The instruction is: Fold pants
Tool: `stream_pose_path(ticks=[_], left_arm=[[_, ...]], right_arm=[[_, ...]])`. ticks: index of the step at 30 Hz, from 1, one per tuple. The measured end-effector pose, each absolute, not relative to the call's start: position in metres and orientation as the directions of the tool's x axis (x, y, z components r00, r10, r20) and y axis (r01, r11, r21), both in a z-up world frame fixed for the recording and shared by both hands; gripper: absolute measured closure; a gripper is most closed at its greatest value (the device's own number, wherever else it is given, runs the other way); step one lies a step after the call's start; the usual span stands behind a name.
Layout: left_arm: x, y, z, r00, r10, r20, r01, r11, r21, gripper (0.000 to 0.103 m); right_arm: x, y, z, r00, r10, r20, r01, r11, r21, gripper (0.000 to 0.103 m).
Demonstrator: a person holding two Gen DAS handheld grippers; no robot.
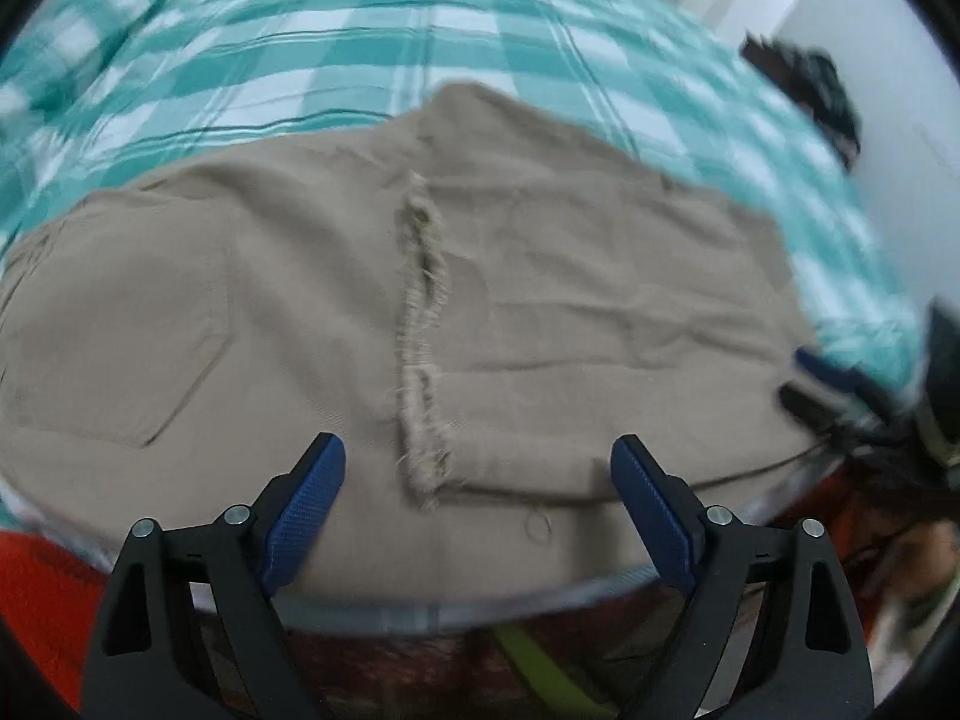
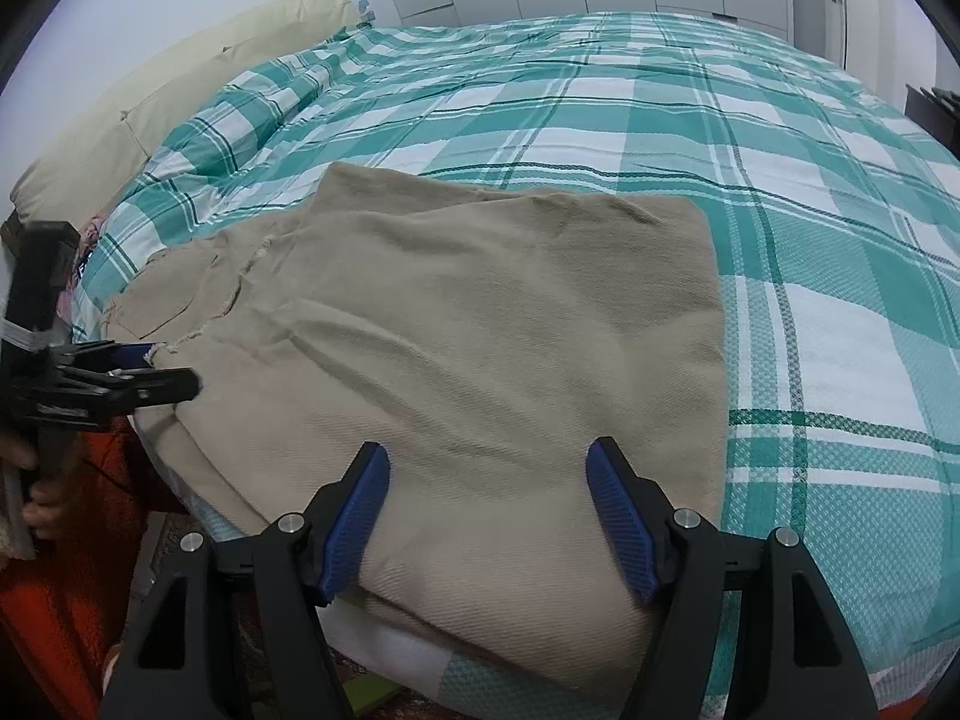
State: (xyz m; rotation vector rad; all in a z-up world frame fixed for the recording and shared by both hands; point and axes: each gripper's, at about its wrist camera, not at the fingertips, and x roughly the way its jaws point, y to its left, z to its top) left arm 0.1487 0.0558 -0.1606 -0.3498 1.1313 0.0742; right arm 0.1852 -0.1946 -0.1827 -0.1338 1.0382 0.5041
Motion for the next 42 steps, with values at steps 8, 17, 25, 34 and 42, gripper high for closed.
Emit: stream_pose_path(ticks=[8, 17, 25, 34, 42], left_arm=[[0.07, 0.205, -0.114, 0.618, -0.04, -0.785, -0.524, 0.724, -0.449, 0.012], [0.018, 0.29, -0.157, 0.673, -0.092, -0.734, -0.627, 0.457, -0.632, 0.057], [0.025, 0.288, -0.179, 0.625, -0.086, -0.776, -0.679, 0.432, -0.594, 0.061], [0.019, 0.294, -0.177, 0.672, -0.063, -0.738, -0.658, 0.406, -0.634, 0.098], [0.01, 0.293, -0.197, 0.569, -0.062, -0.82, -0.73, 0.421, -0.538, 0.095]], right_arm=[[0.188, -0.193, -0.182, 0.387, 0.341, -0.857, -0.445, 0.883, 0.15, 0.029], [0.19, -0.192, -0.183, 0.384, 0.349, -0.855, -0.433, 0.886, 0.166, 0.023], [0.188, -0.191, -0.183, 0.388, 0.349, -0.853, -0.44, 0.884, 0.161, 0.022], [0.188, -0.191, -0.183, 0.389, 0.351, -0.852, -0.441, 0.883, 0.162, 0.022], [0.188, -0.189, -0.183, 0.386, 0.354, -0.852, -0.441, 0.882, 0.167, 0.019]])
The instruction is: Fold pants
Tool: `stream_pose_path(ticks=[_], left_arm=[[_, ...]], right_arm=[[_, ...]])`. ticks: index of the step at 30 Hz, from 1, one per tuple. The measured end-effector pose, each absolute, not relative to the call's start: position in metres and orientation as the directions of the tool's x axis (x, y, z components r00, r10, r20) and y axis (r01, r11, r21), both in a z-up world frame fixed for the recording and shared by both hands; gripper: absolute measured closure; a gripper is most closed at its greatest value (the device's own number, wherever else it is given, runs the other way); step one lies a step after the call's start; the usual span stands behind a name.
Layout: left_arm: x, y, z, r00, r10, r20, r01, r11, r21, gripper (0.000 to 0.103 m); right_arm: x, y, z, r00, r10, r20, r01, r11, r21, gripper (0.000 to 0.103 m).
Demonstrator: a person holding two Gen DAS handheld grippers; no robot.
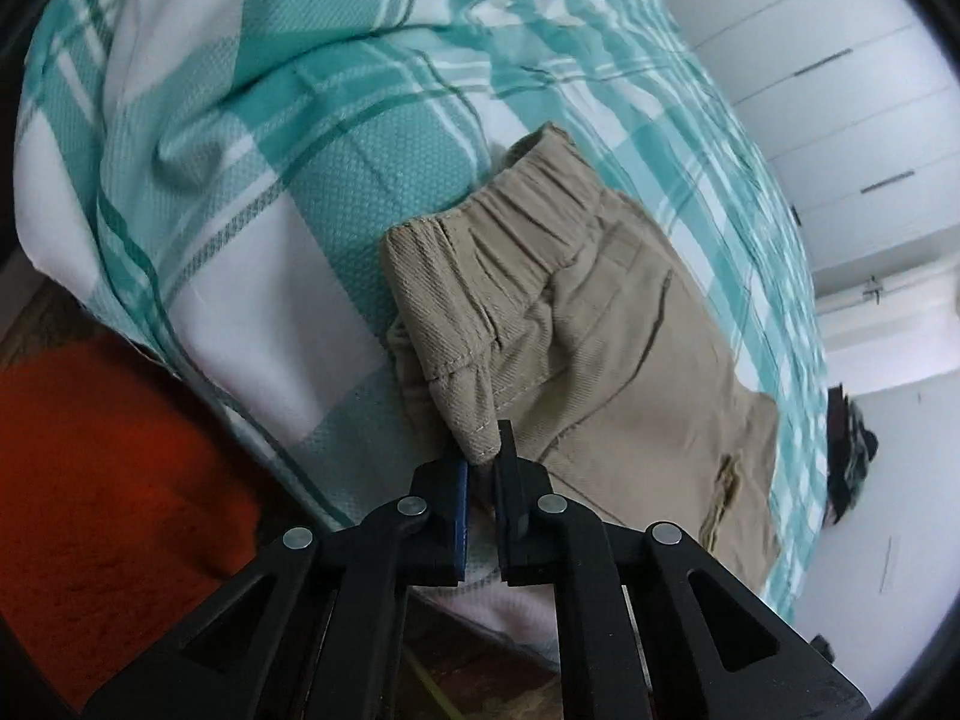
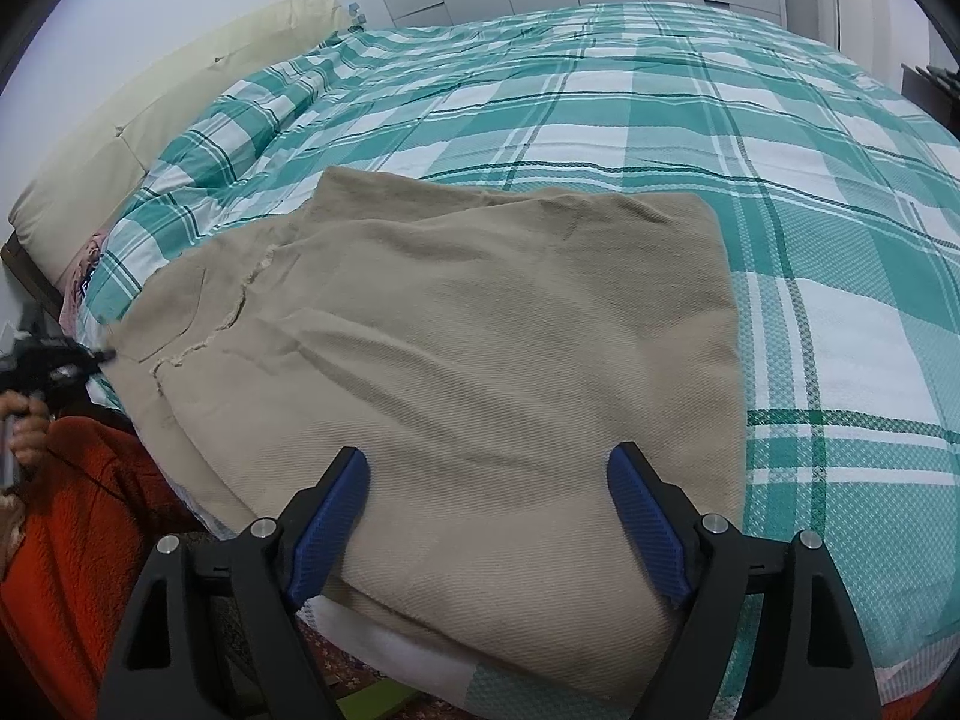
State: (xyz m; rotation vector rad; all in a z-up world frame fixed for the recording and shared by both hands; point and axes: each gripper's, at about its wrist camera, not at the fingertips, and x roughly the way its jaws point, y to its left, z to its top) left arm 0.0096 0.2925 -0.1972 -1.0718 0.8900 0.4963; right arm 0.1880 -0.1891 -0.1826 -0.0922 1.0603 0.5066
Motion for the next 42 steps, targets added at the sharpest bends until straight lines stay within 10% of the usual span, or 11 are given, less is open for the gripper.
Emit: stream_pose_path(ticks=[2, 6, 26, 28, 36, 42], left_arm=[[0.005, 0.294, -0.19, 0.604, -0.061, -0.794, -0.711, 0.408, -0.572, 0.092], [-0.026, 0.306, -0.17, 0.692, 0.037, -0.721, -0.689, 0.33, -0.645, 0.033], [-0.01, 0.306, -0.208, 0.689, -0.104, -0.718, -0.67, 0.288, -0.685, 0.062], [-0.013, 0.305, -0.206, 0.704, -0.094, -0.704, -0.66, 0.279, -0.697, 0.083], [-0.014, 0.277, -0.138, 0.788, -0.02, -0.615, -0.56, 0.391, -0.73, 0.089], [0.034, 0.204, -0.038, 0.834, -0.061, -0.548, -0.394, 0.63, -0.67, 0.089]], right_arm=[[0.188, -0.188, -0.182, 0.387, 0.348, -0.854, -0.445, 0.882, 0.158, 0.019], [0.187, -0.19, -0.181, 0.387, 0.358, -0.849, -0.447, 0.879, 0.166, 0.019], [0.188, -0.189, -0.182, 0.388, 0.357, -0.85, -0.445, 0.88, 0.166, 0.018], [0.188, -0.189, -0.182, 0.387, 0.357, -0.85, -0.444, 0.88, 0.167, 0.018], [0.188, -0.194, -0.166, 0.395, 0.379, -0.837, -0.42, 0.885, 0.202, 0.028], [0.18, -0.242, -0.115, 0.574, 0.505, -0.645, -0.353, 0.863, 0.361, 0.029]])
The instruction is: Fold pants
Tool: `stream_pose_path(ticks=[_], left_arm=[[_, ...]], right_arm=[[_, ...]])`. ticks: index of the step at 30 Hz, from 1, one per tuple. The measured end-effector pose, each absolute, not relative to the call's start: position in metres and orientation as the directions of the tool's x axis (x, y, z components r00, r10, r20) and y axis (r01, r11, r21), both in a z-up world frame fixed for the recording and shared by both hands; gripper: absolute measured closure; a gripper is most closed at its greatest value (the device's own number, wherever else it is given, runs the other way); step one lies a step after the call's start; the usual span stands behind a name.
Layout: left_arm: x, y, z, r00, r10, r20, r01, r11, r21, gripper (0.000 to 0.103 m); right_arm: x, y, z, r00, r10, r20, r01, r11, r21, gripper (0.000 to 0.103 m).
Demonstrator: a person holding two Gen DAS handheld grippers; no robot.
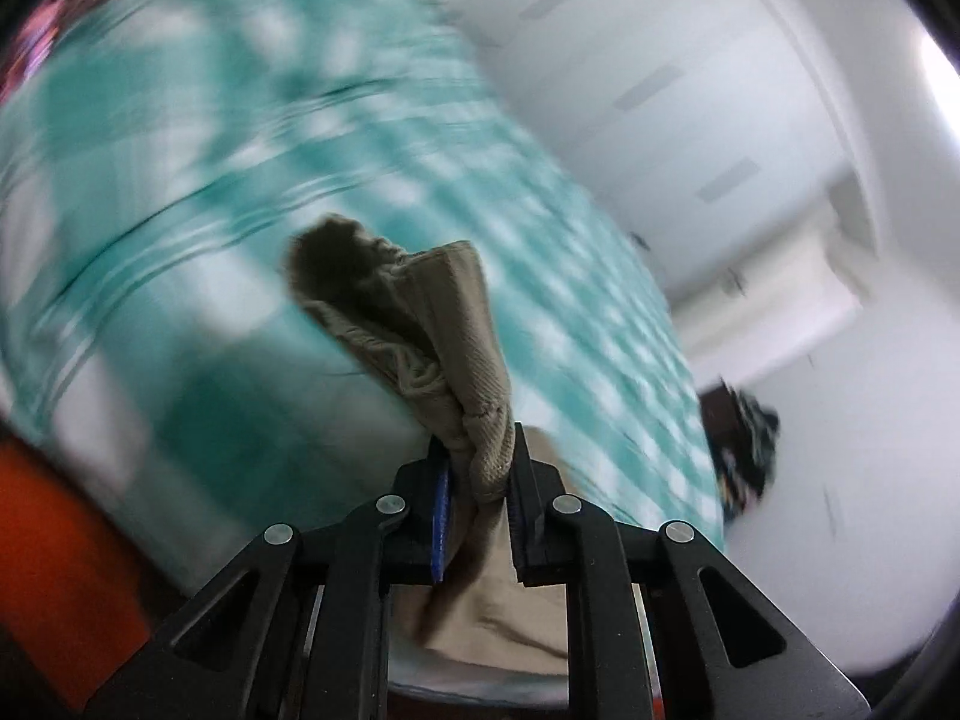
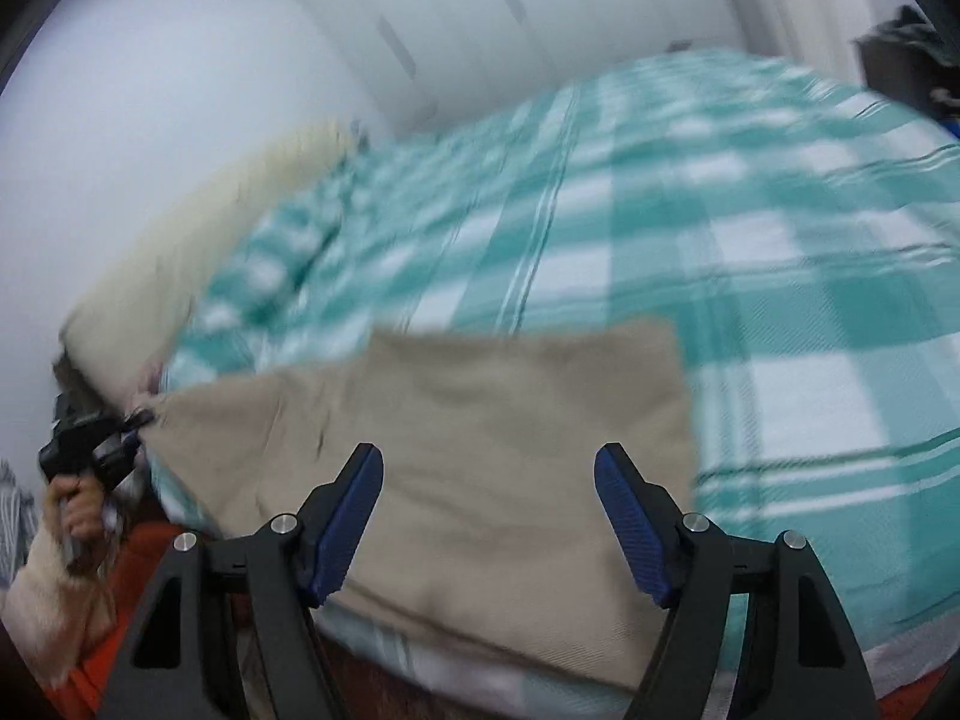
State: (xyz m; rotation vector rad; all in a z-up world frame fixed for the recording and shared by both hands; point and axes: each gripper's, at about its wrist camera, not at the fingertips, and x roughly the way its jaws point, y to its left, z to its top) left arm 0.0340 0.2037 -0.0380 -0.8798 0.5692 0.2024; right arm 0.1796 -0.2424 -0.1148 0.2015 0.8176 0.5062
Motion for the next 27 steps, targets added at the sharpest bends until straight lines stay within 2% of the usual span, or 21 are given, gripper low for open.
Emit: stream_pose_path(ticks=[4, 7, 11, 13, 15, 17, 19, 20, 21, 24, 27], left_arm=[[0.083, 0.122, 0.013, 0.833, -0.183, -0.522, -0.209, 0.769, -0.604, 0.09], [0.124, 0.049, 0.019, 0.786, -0.304, -0.538, -0.067, 0.823, -0.564, 0.09], [0.18, -0.047, -0.024, 0.68, -0.362, -0.637, -0.005, 0.867, -0.498, 0.085], [0.205, -0.087, -0.058, 0.602, -0.347, -0.719, 0.001, 0.901, -0.434, 0.071], [0.224, -0.119, -0.09, 0.489, -0.354, -0.797, 0.028, 0.92, -0.392, 0.069], [0.219, -0.129, -0.094, 0.464, -0.36, -0.81, 0.034, 0.92, -0.39, 0.065], [0.206, -0.123, -0.08, 0.49, -0.382, -0.784, 0.058, 0.911, -0.407, 0.039], [0.199, -0.115, -0.069, 0.523, -0.362, -0.771, 0.061, 0.919, -0.39, 0.035], [0.194, -0.103, -0.058, 0.556, -0.336, -0.76, 0.059, 0.928, -0.367, 0.031], [0.175, -0.053, -0.043, 0.618, -0.233, -0.751, 0.004, 0.956, -0.293, 0.031], [0.156, -0.009, -0.05, 0.634, -0.131, -0.762, -0.085, 0.968, -0.237, 0.031]], right_arm=[[0.182, -0.28, -0.106, 0.667, 0.448, -0.595, -0.236, 0.885, 0.402, 0.029], [0.184, -0.311, -0.102, 0.72, 0.413, -0.557, -0.15, 0.877, 0.457, 0.029], [0.184, -0.338, -0.1, 0.753, 0.375, -0.541, -0.084, 0.87, 0.486, 0.029], [0.183, -0.349, -0.103, 0.753, 0.364, -0.548, -0.057, 0.866, 0.497, 0.029], [0.184, -0.359, -0.108, 0.749, 0.369, -0.551, -0.032, 0.85, 0.526, 0.029], [0.184, -0.366, -0.111, 0.75, 0.365, -0.551, -0.007, 0.838, 0.546, 0.029], [0.181, -0.375, -0.112, 0.756, 0.367, -0.543, 0.011, 0.821, 0.571, 0.029], [0.18, -0.379, -0.112, 0.756, 0.383, -0.531, 0.007, 0.806, 0.592, 0.028], [0.179, -0.381, -0.113, 0.753, 0.407, -0.518, -0.008, 0.792, 0.611, 0.028], [0.186, -0.369, -0.111, 0.697, 0.562, -0.445, -0.136, 0.713, 0.687, 0.028], [0.198, -0.338, -0.121, 0.535, 0.735, -0.417, -0.237, 0.604, 0.761, 0.029]])
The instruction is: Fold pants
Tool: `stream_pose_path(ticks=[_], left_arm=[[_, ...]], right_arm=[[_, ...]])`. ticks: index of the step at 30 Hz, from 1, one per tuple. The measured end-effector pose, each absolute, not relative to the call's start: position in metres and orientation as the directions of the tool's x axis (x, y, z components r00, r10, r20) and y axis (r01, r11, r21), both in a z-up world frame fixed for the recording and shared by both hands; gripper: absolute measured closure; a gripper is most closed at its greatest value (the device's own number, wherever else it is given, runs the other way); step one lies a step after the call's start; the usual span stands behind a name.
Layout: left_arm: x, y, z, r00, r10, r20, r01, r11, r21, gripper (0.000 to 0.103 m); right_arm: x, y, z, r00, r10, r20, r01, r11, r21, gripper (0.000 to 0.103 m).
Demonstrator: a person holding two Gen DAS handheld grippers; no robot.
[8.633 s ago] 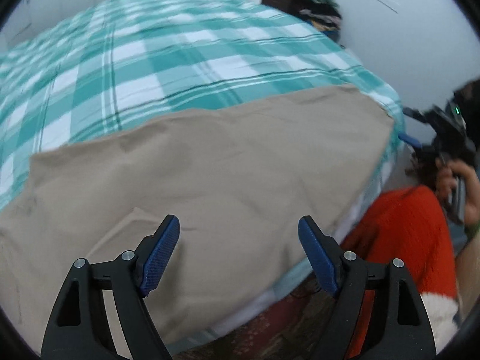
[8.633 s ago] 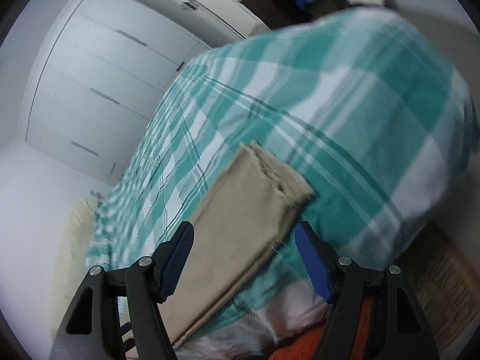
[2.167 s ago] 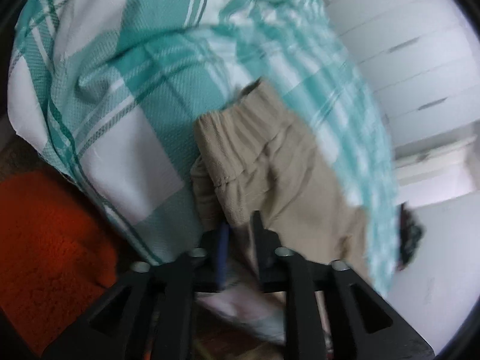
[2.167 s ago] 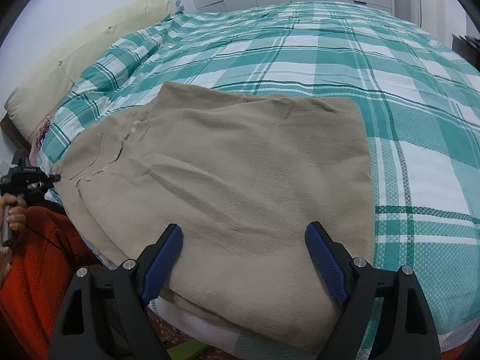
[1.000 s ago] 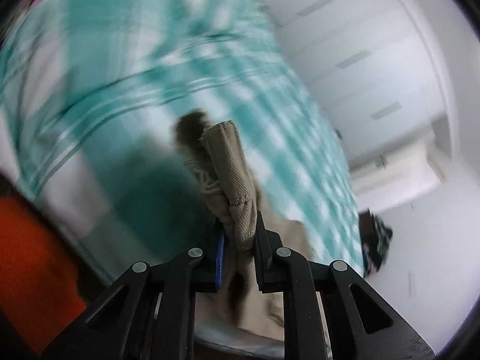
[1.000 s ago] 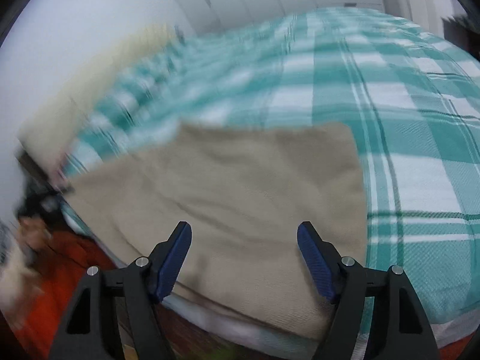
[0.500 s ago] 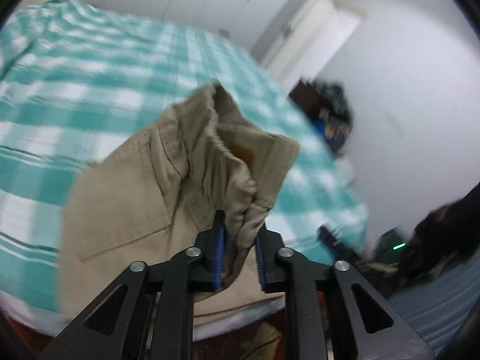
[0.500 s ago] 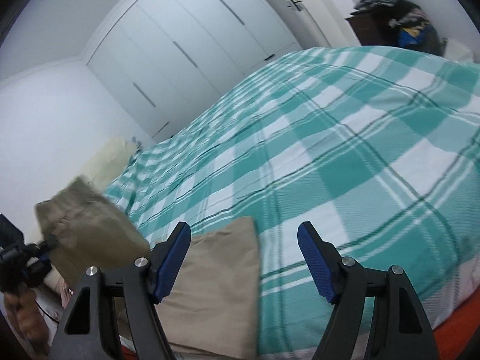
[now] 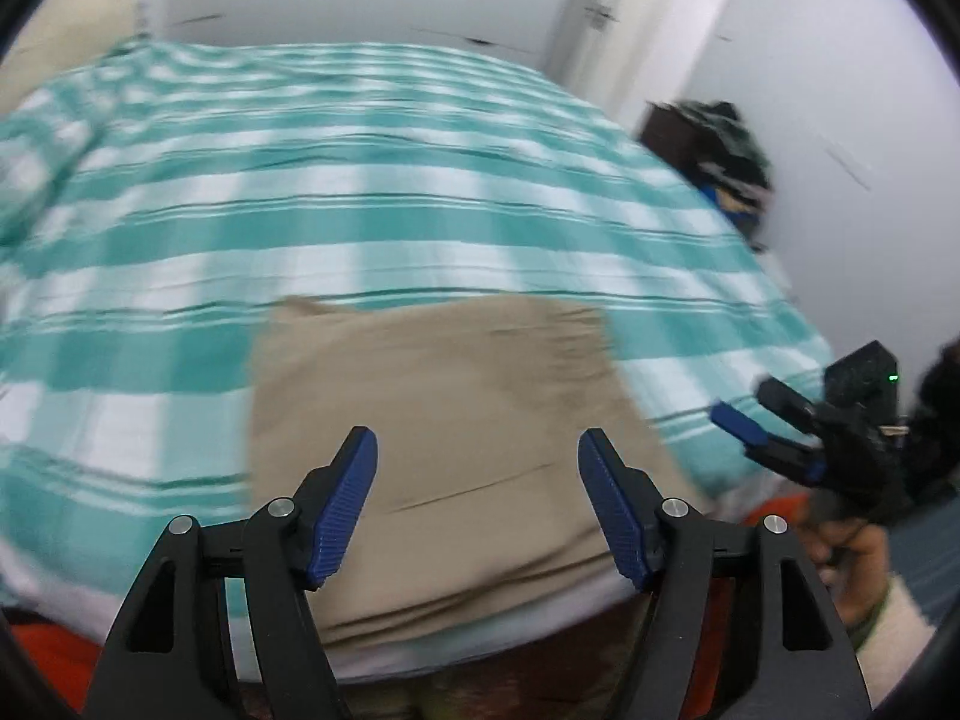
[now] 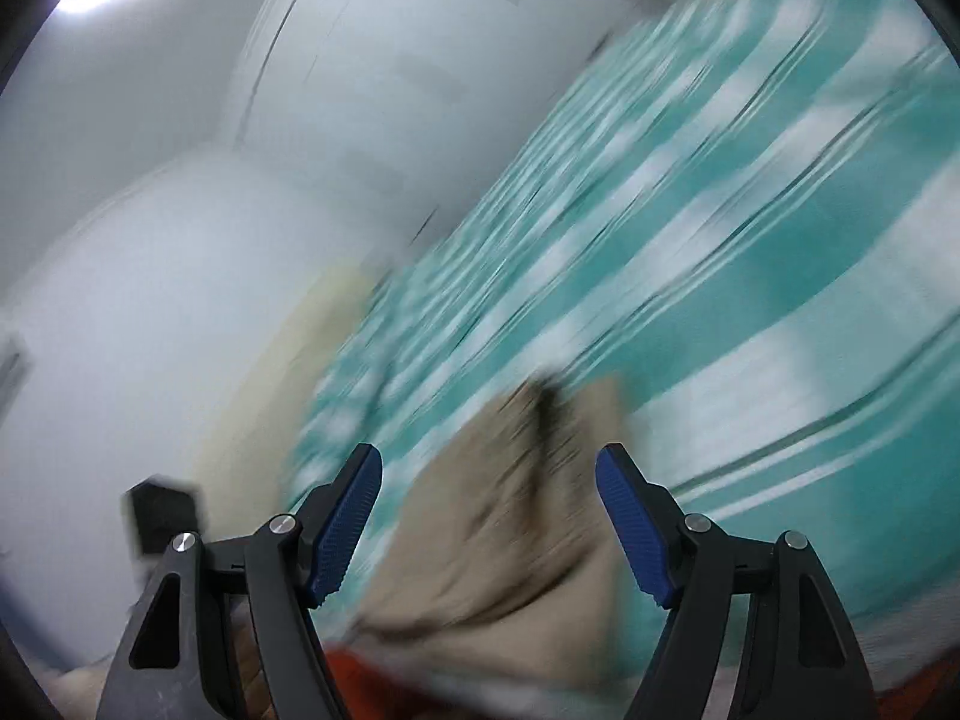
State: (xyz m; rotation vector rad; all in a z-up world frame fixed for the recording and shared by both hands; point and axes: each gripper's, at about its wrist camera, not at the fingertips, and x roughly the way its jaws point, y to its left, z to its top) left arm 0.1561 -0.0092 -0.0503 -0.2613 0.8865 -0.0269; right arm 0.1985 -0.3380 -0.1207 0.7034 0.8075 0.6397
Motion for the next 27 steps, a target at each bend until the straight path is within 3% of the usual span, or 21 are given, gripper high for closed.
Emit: stream_pose_path(ticks=[2, 6, 15, 19, 23, 27], left_arm=[[0.143, 0.014, -0.068, 0.625, -0.048, -0.779, -0.157, 0.97, -0.186, 0.031], [0.128, 0.03, -0.094, 0.609, -0.005, -0.793, -0.221, 0.959, -0.176, 0.033], [0.118, 0.026, -0.109, 0.615, 0.005, -0.789, -0.201, 0.968, -0.15, 0.033], [0.112, 0.034, -0.107, 0.63, -0.001, -0.777, -0.212, 0.962, -0.173, 0.033], [0.112, 0.037, -0.111, 0.622, -0.004, -0.783, -0.218, 0.96, -0.178, 0.033], [0.111, 0.035, -0.111, 0.628, -0.002, -0.778, -0.21, 0.962, -0.172, 0.033]], right_arm=[[0.202, -0.308, -0.133, 0.396, 0.793, -0.463, -0.254, 0.579, 0.775, 0.034], [0.197, -0.274, -0.145, 0.314, 0.728, -0.61, -0.258, 0.683, 0.683, 0.04], [0.204, -0.256, -0.156, 0.309, 0.63, -0.713, -0.173, 0.774, 0.609, 0.059], [0.199, -0.255, -0.154, 0.317, 0.559, -0.766, -0.12, 0.825, 0.552, 0.06], [0.202, -0.255, -0.163, 0.299, 0.6, -0.742, -0.095, 0.792, 0.603, 0.06], [0.2, -0.259, -0.153, 0.326, 0.627, -0.708, -0.093, 0.766, 0.636, 0.068]])
